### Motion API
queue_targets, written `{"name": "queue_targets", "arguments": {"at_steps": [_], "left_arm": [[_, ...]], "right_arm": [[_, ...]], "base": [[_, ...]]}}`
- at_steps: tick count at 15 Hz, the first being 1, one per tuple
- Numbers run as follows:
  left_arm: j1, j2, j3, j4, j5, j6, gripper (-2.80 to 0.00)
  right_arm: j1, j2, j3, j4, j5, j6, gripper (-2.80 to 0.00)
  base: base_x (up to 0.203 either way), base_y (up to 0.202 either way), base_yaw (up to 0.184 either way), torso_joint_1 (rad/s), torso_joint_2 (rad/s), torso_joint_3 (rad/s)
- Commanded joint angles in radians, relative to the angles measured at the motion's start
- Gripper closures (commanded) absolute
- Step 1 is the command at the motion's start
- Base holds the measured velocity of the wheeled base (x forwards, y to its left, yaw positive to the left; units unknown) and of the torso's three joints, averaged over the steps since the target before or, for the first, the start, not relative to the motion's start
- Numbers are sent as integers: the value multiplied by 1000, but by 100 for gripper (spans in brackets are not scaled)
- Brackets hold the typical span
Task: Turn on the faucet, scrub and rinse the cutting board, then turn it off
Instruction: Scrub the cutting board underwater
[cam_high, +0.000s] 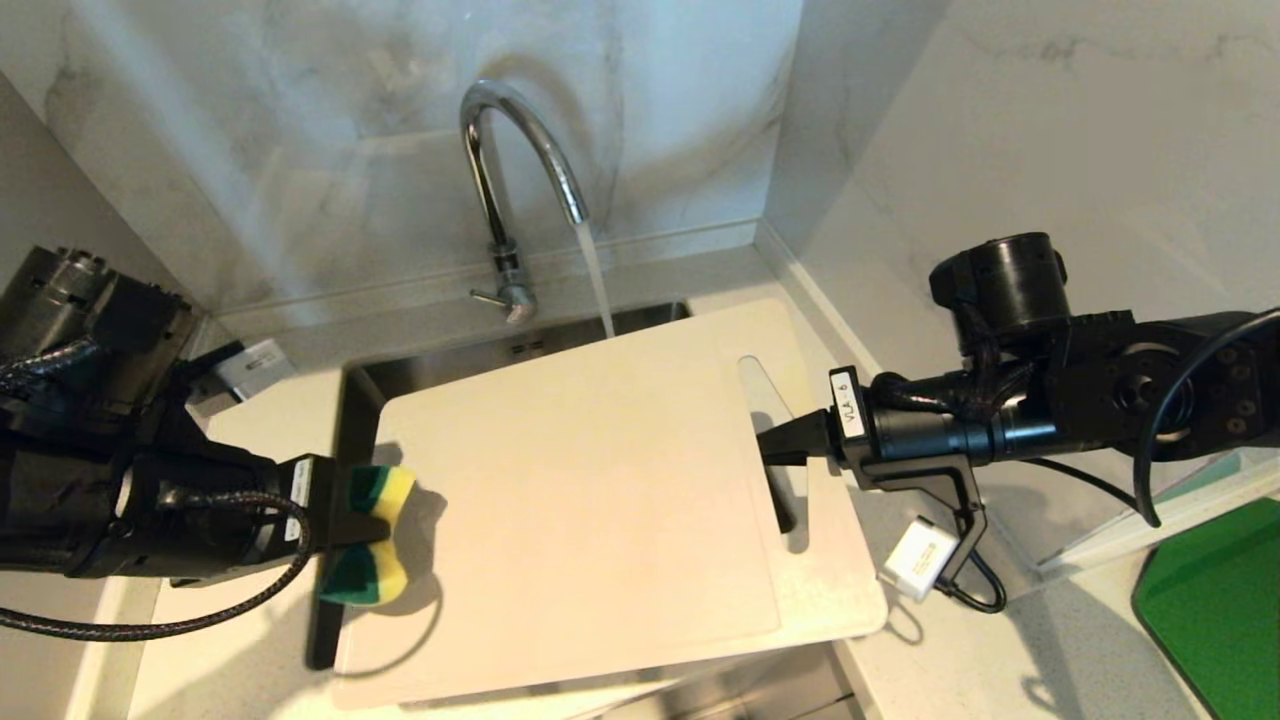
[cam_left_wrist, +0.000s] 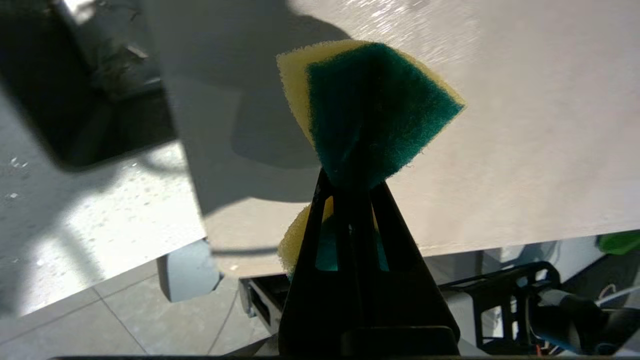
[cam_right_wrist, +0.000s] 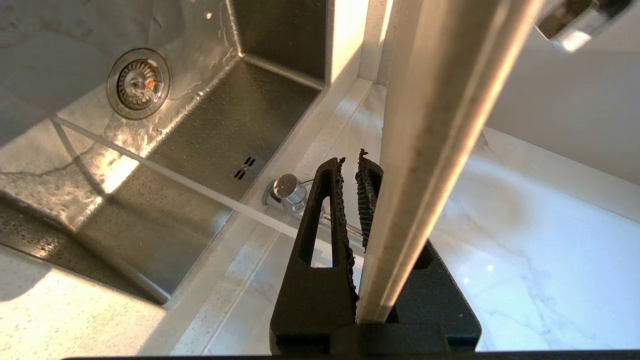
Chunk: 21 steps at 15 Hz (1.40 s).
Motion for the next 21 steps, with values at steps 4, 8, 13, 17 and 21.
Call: {"name": "queue_targets", "arguments": {"at_steps": [4, 8, 13, 17, 21], "left_arm": [[-44, 35, -74, 12, 7, -16, 0], [-61, 37, -118, 37, 14, -15, 0], [-92, 89, -315, 152, 16, -8, 0], [-112, 140, -448, 230, 16, 41, 0], [-136, 202, -497, 264, 15, 56, 0]], "right_arm": [[-7, 15, -7, 1, 5, -15, 0], [-10, 7, -5, 2, 5, -14, 0], [-23, -2, -1, 5, 5, -14, 0], [-43, 1, 2, 7, 5, -14, 0], [-53, 13, 19, 5, -3, -16, 0]], "base": [[0, 0, 0, 0, 0, 0], [0, 0, 0, 0, 0, 0], [0, 0, 0, 0, 0, 0], [0, 0, 0, 0, 0, 0], [0, 0, 0, 0, 0, 0]]}}
